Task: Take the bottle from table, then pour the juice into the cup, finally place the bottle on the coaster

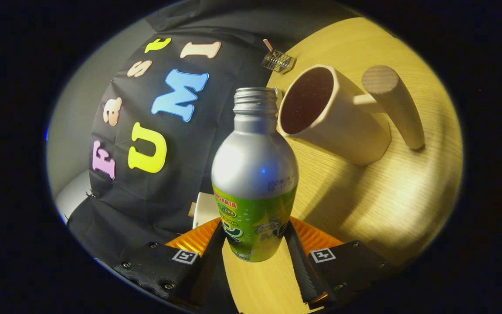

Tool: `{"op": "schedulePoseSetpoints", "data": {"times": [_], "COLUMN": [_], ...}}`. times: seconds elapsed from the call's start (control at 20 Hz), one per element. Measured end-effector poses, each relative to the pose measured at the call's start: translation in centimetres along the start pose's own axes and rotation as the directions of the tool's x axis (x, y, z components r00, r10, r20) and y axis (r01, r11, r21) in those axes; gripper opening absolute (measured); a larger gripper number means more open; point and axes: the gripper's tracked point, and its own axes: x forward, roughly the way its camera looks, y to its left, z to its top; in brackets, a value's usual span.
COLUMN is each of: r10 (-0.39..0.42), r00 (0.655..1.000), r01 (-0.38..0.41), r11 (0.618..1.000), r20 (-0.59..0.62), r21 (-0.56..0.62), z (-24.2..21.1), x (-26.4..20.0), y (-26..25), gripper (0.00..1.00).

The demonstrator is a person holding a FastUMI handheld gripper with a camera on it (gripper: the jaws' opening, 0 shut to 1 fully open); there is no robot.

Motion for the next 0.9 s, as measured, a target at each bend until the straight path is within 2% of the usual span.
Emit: {"op": "schedulePoseSetpoints", "data": {"times": [0.35,0.9], "r10": [0.046,0.068], "r00": [0.998,0.995], "r01": [-0.04,-0.042], "r11": [0.989,0.948], "r20": [-0.037,-0.07], "r21": [0.144,0.315], "z": [-0.3,0.0], "x": [-0.3,0.1], "y": [1.7,3.1], "gripper": [0.78,0.78]}}
